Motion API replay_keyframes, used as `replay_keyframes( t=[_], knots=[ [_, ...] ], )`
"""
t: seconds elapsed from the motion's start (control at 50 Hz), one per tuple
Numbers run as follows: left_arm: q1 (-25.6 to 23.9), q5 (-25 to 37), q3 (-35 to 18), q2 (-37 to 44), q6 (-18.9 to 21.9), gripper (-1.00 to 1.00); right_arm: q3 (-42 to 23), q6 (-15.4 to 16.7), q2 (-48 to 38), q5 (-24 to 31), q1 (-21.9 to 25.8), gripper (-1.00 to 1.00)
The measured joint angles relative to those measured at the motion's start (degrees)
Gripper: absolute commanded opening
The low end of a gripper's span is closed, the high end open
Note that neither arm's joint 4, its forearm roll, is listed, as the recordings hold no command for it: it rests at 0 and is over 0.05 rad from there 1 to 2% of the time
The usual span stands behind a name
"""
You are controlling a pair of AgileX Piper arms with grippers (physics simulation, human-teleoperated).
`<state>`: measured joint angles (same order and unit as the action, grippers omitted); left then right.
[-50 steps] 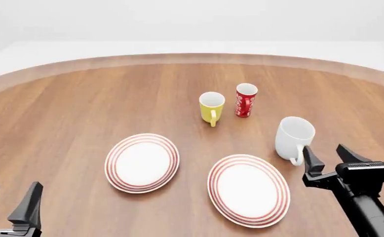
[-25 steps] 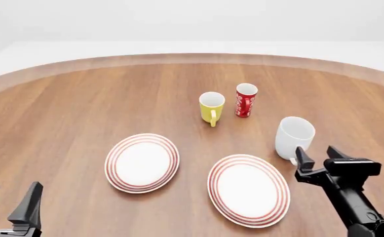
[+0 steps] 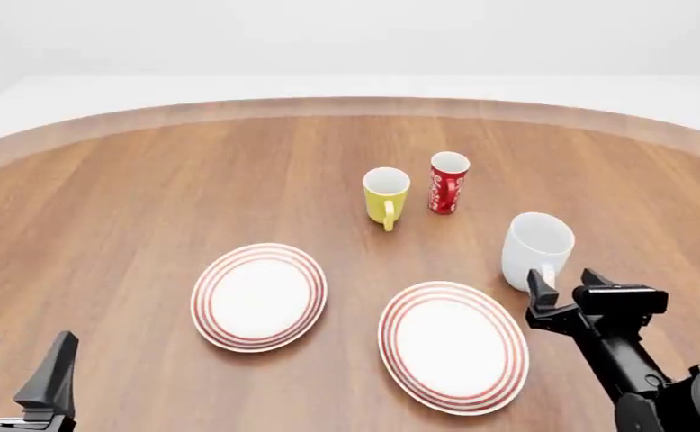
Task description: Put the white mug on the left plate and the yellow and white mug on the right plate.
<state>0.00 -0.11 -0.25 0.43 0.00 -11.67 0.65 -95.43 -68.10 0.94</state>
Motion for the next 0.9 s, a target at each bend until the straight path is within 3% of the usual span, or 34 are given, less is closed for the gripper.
replay_keyframes(
  t=[0.9],
  knots=[
    [0.00, 0.00, 0.00, 0.00, 0.00, 1.00, -6.34, -1.54, -14.11, -1.64, -0.47, 1.00]
  ],
)
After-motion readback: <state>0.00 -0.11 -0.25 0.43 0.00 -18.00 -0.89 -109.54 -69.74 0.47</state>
